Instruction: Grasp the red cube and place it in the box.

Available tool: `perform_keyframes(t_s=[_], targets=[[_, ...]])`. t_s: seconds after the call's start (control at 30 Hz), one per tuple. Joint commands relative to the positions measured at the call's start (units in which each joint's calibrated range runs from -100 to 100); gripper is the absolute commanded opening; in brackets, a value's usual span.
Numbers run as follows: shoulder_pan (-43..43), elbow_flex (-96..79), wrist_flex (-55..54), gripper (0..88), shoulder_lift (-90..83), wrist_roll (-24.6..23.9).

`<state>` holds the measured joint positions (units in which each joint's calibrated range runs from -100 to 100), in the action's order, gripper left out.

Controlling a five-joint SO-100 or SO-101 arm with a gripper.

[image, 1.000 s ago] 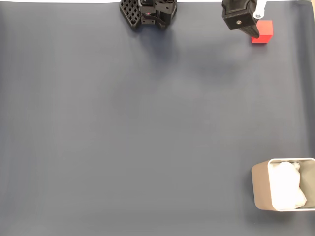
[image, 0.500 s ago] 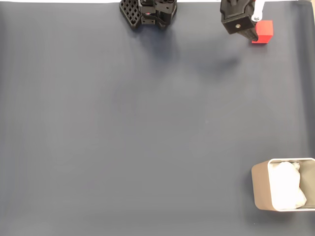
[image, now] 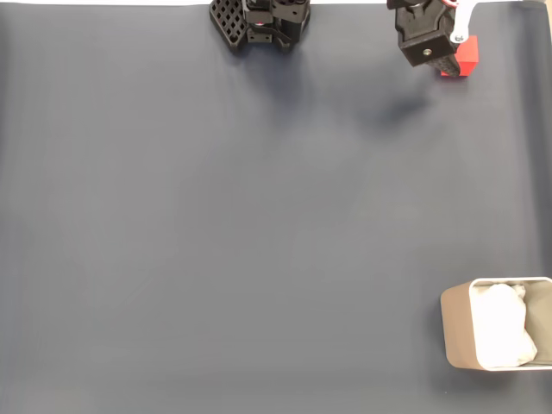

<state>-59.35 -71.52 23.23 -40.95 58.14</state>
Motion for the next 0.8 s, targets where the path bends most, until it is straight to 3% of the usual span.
perform_keyframes(t_s=[0.0,0.77], targets=[[-0.45,0.53,-3.56,36.9,2.39,-0.15],[-2.73,1.08,-11.18,37.4,12.0,-2.64]])
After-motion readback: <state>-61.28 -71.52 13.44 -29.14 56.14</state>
